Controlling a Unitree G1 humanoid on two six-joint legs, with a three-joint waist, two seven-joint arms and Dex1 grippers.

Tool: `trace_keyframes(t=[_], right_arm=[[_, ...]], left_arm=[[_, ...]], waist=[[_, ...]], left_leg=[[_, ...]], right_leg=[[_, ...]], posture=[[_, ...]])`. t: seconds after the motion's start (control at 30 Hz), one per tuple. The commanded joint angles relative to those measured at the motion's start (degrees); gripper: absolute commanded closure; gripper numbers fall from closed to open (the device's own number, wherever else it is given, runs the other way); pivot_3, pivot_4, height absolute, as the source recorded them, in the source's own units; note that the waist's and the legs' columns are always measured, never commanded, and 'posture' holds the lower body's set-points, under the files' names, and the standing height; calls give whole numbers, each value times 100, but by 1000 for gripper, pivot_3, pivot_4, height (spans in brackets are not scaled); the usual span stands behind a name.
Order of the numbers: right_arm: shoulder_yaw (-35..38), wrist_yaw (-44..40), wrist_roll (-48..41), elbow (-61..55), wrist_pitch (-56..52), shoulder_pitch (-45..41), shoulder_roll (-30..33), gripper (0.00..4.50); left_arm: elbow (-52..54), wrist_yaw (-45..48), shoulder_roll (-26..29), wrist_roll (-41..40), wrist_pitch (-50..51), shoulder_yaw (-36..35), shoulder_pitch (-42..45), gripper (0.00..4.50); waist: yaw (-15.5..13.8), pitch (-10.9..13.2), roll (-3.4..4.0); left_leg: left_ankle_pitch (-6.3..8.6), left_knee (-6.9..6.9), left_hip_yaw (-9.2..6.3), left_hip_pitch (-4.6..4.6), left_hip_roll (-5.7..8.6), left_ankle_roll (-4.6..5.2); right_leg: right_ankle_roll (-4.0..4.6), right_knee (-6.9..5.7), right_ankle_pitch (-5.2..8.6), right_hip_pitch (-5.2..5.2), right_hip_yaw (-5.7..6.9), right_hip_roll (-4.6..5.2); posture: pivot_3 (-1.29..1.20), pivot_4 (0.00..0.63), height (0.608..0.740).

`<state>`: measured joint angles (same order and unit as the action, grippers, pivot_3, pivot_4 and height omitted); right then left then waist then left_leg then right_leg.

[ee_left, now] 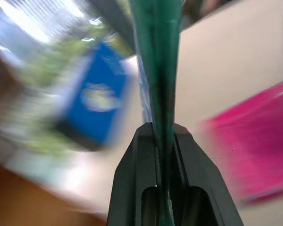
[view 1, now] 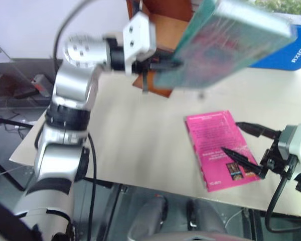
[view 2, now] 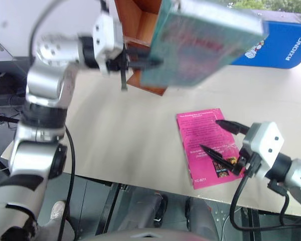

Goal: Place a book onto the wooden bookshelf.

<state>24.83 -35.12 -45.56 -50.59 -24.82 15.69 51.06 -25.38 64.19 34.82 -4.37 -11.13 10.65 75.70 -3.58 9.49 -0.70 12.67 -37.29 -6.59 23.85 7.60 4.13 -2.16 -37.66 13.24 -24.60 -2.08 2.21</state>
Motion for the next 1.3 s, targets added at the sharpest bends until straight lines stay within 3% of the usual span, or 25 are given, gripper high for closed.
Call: trace_keyframes(t=[0.03, 0.27, 0.5, 0.87, 1.17, 1.23, 1.27, 1.3], right_arm=[[-75, -53, 81, 29, 21, -172, -67, 820], [-227, 118, 223, -33, -41, -397, -232, 820], [-442, 594, 429, 19, -136, -1239, -384, 820], [-931, 1464, 723, 102, -485, -3077, -625, 820], [-1158, 1715, 871, 29, -601, -3510, -882, 820], [-1167, 1730, 884, 29, -594, -3540, -921, 820], [-1178, 1730, 883, 31, -586, -3542, -944, 820], [-1185, 1726, 879, 34, -581, -3537, -959, 820]], left_arm=[[-1592, -608, 126, 847, -1740, 49, 841, 4457], [-3794, -1347, 309, 2450, -2849, 883, 1813, 4457], [-4819, -2034, 472, 3672, -2440, 1620, 2366, 4457], [-5122, -2022, 309, 3998, -2239, 1718, 2595, 4457], [-5158, -1903, 295, 4162, -2318, 1776, 2636, 4457], [-5162, -1915, 329, 4240, -2365, 1830, 2629, 3676], [-5152, -1977, 377, 4251, -2392, 1825, 2647, 2956], [-5141, -2035, 416, 4244, -2422, 1809, 2663, 2958]], waist=[[24, 0, 0], [113, 19, -31], [203, 47, -76], [428, 48, -75], [434, 48, -75], [438, 48, -74], [438, 48, -74], [433, 48, -75]], left_leg=[[-5, 1, 2, -2, 0, 11], [-6, -3, 0, 2, 3, 18], [-2, -13, 2, 10, 7, 26], [-4, -16, 4, 5, 5, 25], [-4, -17, 5, 5, 6, 25], [-4, -18, 6, 5, 6, 24], [-4, -18, 7, 5, 6, 24], [-4, -18, 7, 5, 6, 24]], right_leg=[[-1, -3, 1, -1, -3, 0], [-4, -14, 0, -6, -1, -3], [-11, -21, -3, -13, -4, -3], [-16, -44, -6, -20, -7, -7], [-16, -46, -7, -21, -8, -7], [-16, -47, -7, -21, -9, -8], [-16, -47, -7, -21, -10, -8], [-16, -47, -7, -21, -9, -8]], posture=[[0, 150, 738], [0, 150, 738], [0, 150, 738], [0, 150, 738], [0, 150, 738], [0, 150, 738], [0, 150, 738], [0, 150, 738]])
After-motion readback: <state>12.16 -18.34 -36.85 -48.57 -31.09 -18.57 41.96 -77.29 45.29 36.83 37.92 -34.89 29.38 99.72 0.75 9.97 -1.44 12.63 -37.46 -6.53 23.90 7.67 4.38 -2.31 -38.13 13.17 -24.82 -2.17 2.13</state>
